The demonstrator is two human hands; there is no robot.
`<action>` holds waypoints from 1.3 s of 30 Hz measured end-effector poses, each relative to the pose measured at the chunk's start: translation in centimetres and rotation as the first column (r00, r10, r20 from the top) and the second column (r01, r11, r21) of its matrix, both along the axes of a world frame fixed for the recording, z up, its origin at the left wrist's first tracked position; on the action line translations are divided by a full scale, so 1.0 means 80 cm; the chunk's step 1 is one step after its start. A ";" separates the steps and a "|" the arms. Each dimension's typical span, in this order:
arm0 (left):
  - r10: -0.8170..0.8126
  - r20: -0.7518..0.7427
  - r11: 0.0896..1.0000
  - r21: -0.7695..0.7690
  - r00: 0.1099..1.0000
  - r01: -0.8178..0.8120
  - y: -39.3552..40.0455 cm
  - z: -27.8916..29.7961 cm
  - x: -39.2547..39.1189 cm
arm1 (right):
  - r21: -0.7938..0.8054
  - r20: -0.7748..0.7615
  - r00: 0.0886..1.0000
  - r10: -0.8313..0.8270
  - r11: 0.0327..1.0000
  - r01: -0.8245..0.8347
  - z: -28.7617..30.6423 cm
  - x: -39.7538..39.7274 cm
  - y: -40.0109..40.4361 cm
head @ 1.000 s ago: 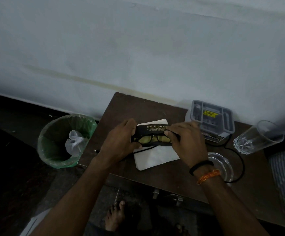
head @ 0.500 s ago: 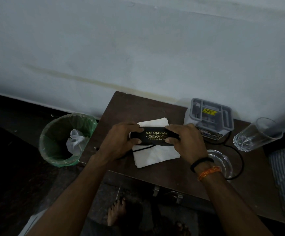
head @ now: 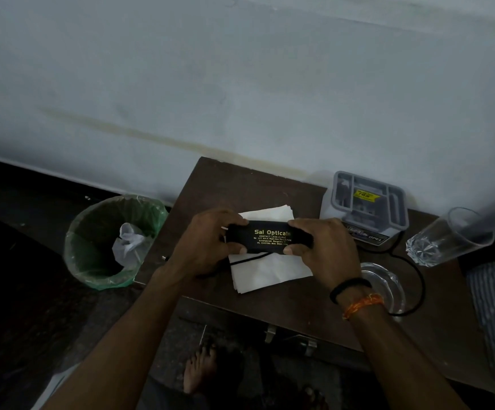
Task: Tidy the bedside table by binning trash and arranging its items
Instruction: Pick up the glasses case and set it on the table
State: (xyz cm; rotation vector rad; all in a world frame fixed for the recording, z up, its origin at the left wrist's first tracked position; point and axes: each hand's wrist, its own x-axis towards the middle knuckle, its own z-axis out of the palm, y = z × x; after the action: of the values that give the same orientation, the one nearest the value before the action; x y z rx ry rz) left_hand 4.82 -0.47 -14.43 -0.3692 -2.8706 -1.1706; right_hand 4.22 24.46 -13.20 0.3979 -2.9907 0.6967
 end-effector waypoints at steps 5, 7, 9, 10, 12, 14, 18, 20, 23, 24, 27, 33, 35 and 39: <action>0.033 0.042 0.999 -0.023 0.999 -0.032 -0.003 0.007 -0.001 | 0.022 0.072 0.997 -0.023 1.000 0.021 0.005 0.000 0.001; 0.051 0.046 0.998 -0.023 0.998 -0.050 0.001 0.002 -0.001 | 0.033 0.128 0.989 -0.078 0.997 0.074 0.005 0.003 0.001; 0.063 0.053 0.998 -0.023 0.997 -0.062 0.003 -0.003 0.002 | 0.035 0.151 0.981 -0.123 0.992 0.119 0.000 0.008 0.002; 0.072 0.050 0.997 -0.018 0.996 -0.071 0.004 -0.002 0.003 | 0.032 0.138 0.982 -0.132 0.991 0.129 -0.002 0.010 0.002; 0.094 0.014 0.996 0.006 0.995 -0.094 0.004 0.002 0.003 | -0.008 0.105 0.983 -0.149 0.989 0.150 -0.002 0.009 0.000; 0.130 -0.034 0.989 0.074 0.991 -0.127 0.003 0.008 0.000 | -0.097 0.066 0.982 -0.174 0.979 0.180 0.002 0.006 -0.005; 0.237 0.009 0.921 0.316 0.972 -0.227 -0.005 0.009 -0.012 | -0.328 0.028 0.979 -0.204 0.923 0.202 0.004 -0.009 -0.020; 0.265 0.065 0.870 0.415 0.962 -0.267 -0.008 0.002 -0.017 | -0.447 0.072 0.979 -0.192 0.871 0.204 0.001 -0.019 -0.032; 0.234 0.069 0.859 0.453 0.970 -0.240 -0.009 -0.007 -0.020 | -0.485 0.055 0.993 -0.104 0.867 0.117 -0.007 -0.038 -0.050; 0.235 0.052 0.868 0.439 0.971 -0.233 -0.010 -0.009 -0.021 | -0.483 0.040 0.996 -0.081 0.871 0.090 -0.009 -0.044 -0.055; 0.265 0.038 0.873 0.415 0.964 -0.256 -0.018 -0.010 -0.029 | -0.476 0.022 0.995 -0.097 0.874 0.096 -0.014 -0.065 -0.065; 0.260 0.000 0.924 0.290 0.966 -0.248 -0.032 -0.014 -0.040 | -0.387 -0.018 0.998 -0.052 0.921 0.041 -0.030 -0.081 -0.074; 0.236 -0.024 0.962 0.149 0.972 -0.230 -0.031 -0.015 -0.038 | -0.307 0.024 1.000 -0.015 0.951 0.022 -0.034 -0.082 -0.075; 0.195 -0.028 0.981 -0.014 0.980 -0.196 -0.029 -0.019 -0.037 | -0.133 0.033 0.998 0.046 0.990 -0.042 -0.036 -0.085 -0.080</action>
State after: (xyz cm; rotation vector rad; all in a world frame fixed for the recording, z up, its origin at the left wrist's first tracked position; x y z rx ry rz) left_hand 1.83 -2.81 -15.91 -0.0984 -2.8172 -1.0992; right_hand -2.54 18.07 -16.05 0.4497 -2.9548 0.9097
